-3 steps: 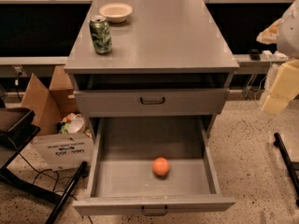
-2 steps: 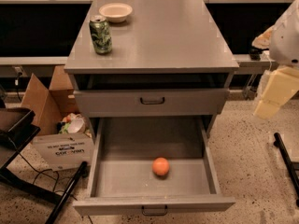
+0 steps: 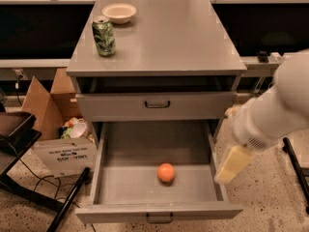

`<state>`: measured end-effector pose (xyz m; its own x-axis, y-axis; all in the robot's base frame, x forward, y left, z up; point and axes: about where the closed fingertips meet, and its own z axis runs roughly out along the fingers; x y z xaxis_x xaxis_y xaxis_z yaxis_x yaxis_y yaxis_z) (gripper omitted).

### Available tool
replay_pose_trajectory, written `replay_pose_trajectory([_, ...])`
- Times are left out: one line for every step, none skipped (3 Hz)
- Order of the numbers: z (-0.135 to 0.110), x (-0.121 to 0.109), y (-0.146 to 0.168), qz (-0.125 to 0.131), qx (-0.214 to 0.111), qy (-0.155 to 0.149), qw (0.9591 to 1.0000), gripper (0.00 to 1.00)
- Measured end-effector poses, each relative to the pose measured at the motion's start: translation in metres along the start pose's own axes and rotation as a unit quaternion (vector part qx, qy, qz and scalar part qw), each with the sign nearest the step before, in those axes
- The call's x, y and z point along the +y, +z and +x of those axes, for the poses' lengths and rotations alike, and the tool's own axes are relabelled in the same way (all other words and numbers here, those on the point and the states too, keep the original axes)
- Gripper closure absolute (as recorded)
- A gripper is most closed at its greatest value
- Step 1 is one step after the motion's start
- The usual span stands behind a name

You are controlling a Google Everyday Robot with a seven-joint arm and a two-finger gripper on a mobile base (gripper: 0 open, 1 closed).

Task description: Pick orange from middle drawer and place on counter

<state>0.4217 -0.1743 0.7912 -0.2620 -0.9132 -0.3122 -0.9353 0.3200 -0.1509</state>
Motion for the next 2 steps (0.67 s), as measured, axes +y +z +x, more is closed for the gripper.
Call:
replay_pose_trajectory([0.017, 0.009, 0.082, -0.011, -0.002, 0.002, 0.9999, 0.00])
replay_pose_trajectory([0.011, -0.011, 0.133, 0.012, -0.040, 0.014, 0.9990, 0.00])
